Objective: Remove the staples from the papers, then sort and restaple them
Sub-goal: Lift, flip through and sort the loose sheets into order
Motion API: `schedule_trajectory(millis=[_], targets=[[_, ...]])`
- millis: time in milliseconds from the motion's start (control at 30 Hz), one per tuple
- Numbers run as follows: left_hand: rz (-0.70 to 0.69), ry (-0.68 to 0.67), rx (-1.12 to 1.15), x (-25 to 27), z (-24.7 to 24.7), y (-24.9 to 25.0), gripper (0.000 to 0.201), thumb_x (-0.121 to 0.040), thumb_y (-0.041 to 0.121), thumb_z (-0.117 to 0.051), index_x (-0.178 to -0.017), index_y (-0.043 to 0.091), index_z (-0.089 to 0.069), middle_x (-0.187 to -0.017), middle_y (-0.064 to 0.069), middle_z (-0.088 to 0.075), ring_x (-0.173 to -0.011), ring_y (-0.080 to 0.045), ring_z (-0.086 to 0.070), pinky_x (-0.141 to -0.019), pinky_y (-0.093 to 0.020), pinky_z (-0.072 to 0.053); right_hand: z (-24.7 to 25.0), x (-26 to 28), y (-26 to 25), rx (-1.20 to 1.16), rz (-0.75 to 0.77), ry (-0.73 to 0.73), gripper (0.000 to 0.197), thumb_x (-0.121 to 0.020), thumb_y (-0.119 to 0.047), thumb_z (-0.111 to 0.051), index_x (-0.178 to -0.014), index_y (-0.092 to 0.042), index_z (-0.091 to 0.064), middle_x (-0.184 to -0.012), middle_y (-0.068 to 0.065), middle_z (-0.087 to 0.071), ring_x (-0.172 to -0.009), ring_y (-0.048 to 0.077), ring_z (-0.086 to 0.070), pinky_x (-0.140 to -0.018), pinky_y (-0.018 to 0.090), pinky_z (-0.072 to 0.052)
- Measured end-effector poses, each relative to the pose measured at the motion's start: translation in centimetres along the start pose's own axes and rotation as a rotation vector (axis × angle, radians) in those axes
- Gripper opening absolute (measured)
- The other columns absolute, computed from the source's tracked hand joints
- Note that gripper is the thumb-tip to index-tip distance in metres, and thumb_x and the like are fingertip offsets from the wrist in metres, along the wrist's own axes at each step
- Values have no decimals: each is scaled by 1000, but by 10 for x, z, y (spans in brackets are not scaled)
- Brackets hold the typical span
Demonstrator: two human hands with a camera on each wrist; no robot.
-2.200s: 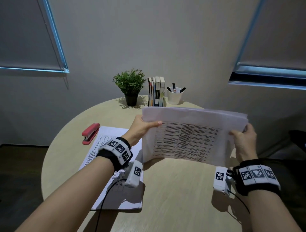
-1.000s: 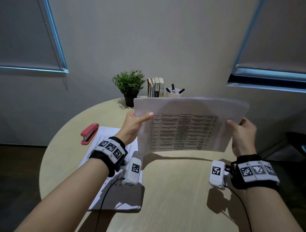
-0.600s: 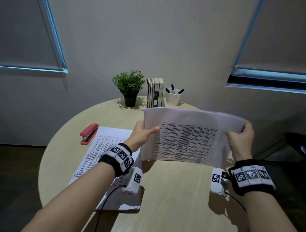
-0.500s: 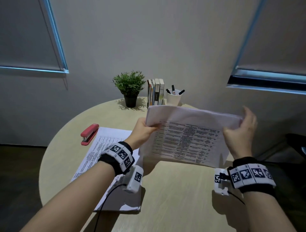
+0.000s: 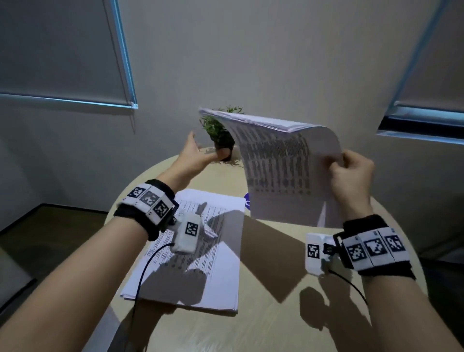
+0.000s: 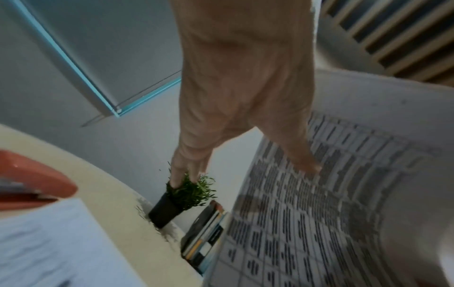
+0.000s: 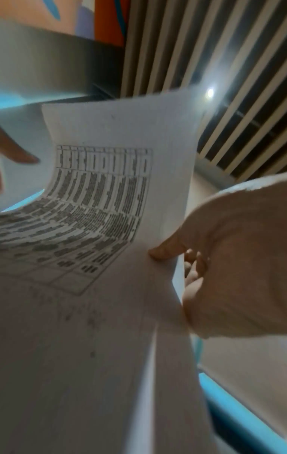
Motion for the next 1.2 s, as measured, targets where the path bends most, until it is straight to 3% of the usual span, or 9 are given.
schedule_trajectory(millis=[67,200,300,433,667,767,867,1033,1200], targets=[[75,-99,-21,8,-1,-14,105,-84,30,-70,-152,8,7,-144,-10,-44,-124,-19,-45,-109,-38,-32,-29,14,9,-36,-131,-40,15,-79,8,-50,-73,4,-63,-70,5,-52,-68,13,-43,-61,30,-37],[27,-244,-88,11,10,-36,44,-89,10,-63,-131,10,-51,-119,-12,-65,-106,-24,-63,-88,-47,-53,-86,58,20,-150,-397,-246,23,-83,15,-45,-88,-2,-61,-78,10,-61,-65,17,-54,-53,18,-45],[198,-196,-295,7,33,-78,26,-88,2,-61,-114,1,-59,-92,-10,-67,-74,-21,-66,-64,-39,-56,-115,96,35,-177,-522,-371,26,-84,21,-40,-93,4,-58,-79,7,-60,-72,21,-58,-46,11,-46],[300,-208,-468,16,51,-115,41,-82,-7,-63,-117,8,-50,-101,-16,-66,-80,-27,-68,-54,-34,-58,-165,123,115,-32,-609,-509,26,-72,2,-46,-92,-8,-59,-98,10,-69,-100,33,-66,-87,46,-55],[454,-206,-906,31,66,-154,33,-79,13,-76,-101,-1,-57,-103,-17,-67,-88,-29,-66,-78,-38,-58,-176,164,95,393,-680,-772,9,-84,5,-49,-91,0,-48,-94,16,-54,-97,32,-58,-70,30,-44],[477,-188,-1005,34,69,-160,50,-74,22,-80,-111,2,-54,-105,-12,-65,-92,-27,-64,-81,-35,-55,-172,163,91,549,-682,-829,55,-81,-8,-68,-127,1,-39,-126,17,-44,-112,33,-52,-75,33,-48],[540,-196,-955,32,69,-161,62,-70,29,-83,-115,2,-50,-103,-10,-64,-91,-26,-64,-78,-34,-54,-172,167,87,605,-656,-929,57,-80,-13,-76,-123,-1,-41,-122,13,-36,-102,29,-50,-67,30,-44],[609,-198,-920,31,65,-164,66,-74,29,-81,-123,-2,-48,-115,-14,-63,-104,-29,-62,-89,-37,-53,-178,175,83,773,-556,-984,63,-81,-15,-77,-131,-1,-41,-135,15,-29,-119,36,-47,-95,38,-49],[681,-211,-913,33,56,-166,70,-75,30,-80,-126,-4,-47,-121,-16,-62,-108,-31,-62,-94,-40,-52,-178,173,83,788,-539,-970,64,-82,-18,-76,-133,-2,-40,-137,16,-28,-121,36,-46,-98,38,-47]])
Point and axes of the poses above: each hand's wrist, its own x-axis away from the middle knuckle, its own z-axis out of the back of the hand, y = z × x, the point moved 7 cm from there along -x, towards the middle knuckle
